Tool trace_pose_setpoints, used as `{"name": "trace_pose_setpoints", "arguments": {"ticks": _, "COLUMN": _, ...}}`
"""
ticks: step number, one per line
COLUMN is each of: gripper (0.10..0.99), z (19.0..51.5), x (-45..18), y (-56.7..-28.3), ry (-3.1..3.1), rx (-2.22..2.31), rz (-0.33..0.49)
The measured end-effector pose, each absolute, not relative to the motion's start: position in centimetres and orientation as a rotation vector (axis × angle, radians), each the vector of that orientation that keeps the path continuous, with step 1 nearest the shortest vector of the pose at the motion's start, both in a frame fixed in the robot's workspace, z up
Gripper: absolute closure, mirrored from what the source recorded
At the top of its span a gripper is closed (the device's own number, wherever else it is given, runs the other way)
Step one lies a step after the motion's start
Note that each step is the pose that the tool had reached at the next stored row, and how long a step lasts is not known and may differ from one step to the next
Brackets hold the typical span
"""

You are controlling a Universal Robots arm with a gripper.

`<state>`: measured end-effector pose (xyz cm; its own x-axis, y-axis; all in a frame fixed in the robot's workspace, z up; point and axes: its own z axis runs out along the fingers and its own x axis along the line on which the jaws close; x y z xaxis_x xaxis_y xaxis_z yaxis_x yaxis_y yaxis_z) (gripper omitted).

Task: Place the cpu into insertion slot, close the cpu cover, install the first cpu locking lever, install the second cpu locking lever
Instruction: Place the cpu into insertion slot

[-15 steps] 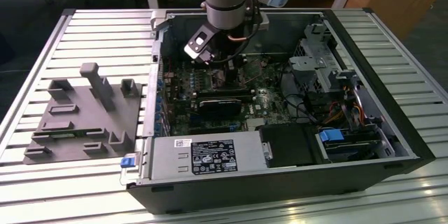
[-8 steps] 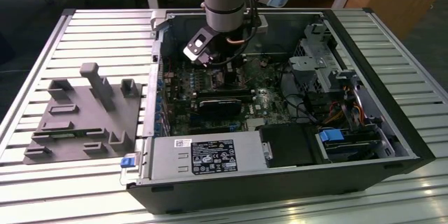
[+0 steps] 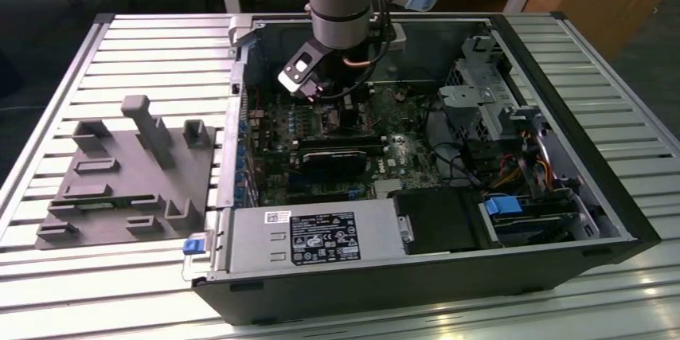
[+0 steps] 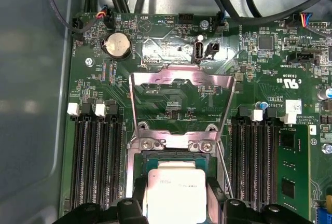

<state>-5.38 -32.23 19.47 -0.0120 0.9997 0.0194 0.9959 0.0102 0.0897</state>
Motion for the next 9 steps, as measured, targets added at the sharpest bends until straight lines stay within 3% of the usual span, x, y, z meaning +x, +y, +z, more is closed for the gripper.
{"name": "trace_pose_setpoints", "arguments": {"ticks": 5, "gripper": 0.537, "z": 19.46, "x": -5.38, "y": -32.23, "ry": 2.197, "rx": 2.173, "rz": 0.120}}
{"name": "trace_pose_setpoints", "arguments": {"ticks": 6, "gripper": 0.475, "z": 19.45, "x": -5.38, "y": -32.23, "ry": 2.197, "rx": 2.173, "rz": 0.120}}
{"name": "trace_pose_setpoints", "arguments": {"ticks": 9, "gripper": 0.475, "z": 19.47, "x": -5.38, "y": -32.23, "ry": 2.197, "rx": 2.173, "rz": 0.120}}
